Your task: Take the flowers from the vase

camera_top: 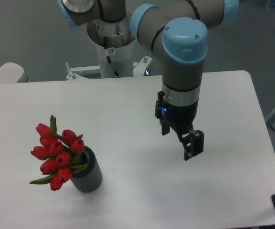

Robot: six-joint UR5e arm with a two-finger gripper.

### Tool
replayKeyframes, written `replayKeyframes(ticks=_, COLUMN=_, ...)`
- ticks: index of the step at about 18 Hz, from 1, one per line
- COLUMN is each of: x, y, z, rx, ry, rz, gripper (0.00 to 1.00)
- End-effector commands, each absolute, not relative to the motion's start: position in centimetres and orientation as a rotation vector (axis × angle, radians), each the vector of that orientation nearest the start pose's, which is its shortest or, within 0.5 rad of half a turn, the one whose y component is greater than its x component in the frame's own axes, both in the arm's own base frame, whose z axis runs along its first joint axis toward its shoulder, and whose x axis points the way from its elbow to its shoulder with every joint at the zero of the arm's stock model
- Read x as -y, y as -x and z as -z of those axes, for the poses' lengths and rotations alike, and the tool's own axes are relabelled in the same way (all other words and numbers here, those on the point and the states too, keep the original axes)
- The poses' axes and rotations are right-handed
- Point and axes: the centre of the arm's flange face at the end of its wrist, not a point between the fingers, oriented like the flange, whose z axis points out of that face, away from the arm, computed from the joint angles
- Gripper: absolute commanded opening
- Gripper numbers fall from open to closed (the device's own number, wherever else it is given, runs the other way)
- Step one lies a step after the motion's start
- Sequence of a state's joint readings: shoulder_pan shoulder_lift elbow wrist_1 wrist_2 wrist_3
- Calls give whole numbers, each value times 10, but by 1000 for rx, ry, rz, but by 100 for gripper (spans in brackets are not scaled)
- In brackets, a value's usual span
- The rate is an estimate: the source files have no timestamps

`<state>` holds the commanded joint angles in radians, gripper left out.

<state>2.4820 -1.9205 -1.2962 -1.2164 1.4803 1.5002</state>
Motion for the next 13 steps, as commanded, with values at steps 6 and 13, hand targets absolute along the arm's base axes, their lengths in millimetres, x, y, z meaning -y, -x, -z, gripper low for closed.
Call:
replayKeyframes(ticks=6, x=-519, y=425, z=-460, rx=-844, ry=2706, rz=-235, gripper=100)
replayKeyframes(ticks=13, x=-512, y=412, z=-450, rx=-842, ry=2714, rz=-197, gripper=100)
